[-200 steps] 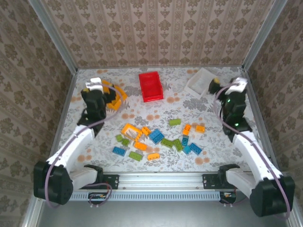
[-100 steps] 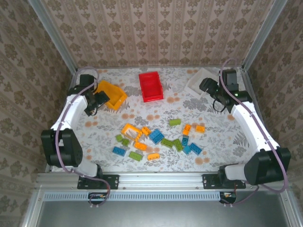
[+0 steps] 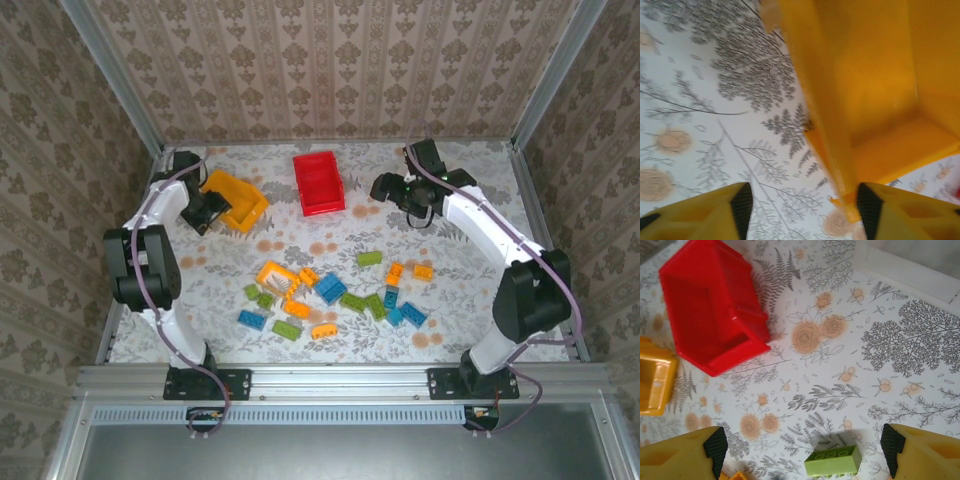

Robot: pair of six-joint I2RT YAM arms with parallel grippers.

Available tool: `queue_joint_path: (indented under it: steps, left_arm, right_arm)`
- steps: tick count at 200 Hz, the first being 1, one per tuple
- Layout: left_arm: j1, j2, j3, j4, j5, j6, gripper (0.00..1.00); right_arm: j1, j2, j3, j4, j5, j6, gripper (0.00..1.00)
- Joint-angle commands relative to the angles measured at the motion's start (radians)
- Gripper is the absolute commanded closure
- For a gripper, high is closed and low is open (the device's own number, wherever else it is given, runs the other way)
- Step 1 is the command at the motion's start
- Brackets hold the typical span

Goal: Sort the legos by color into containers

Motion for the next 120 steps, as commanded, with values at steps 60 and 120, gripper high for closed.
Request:
queue_joint_path:
  steps: [60, 120]
  left_arm:
    - [-0.014, 0.031, 0.076, -0.047, -0.092, 0.168, 0.75]
    - [-0.053, 0.004, 0.081, -0.097, -0.098, 0.216, 0.53]
  right_arm:
    - [0.038, 0.341, 0.283, 0.042, -0.11, -0.121, 0.21]
    - [0.078, 0.573, 0.53, 0.047, -0.121, -0.129, 0.22]
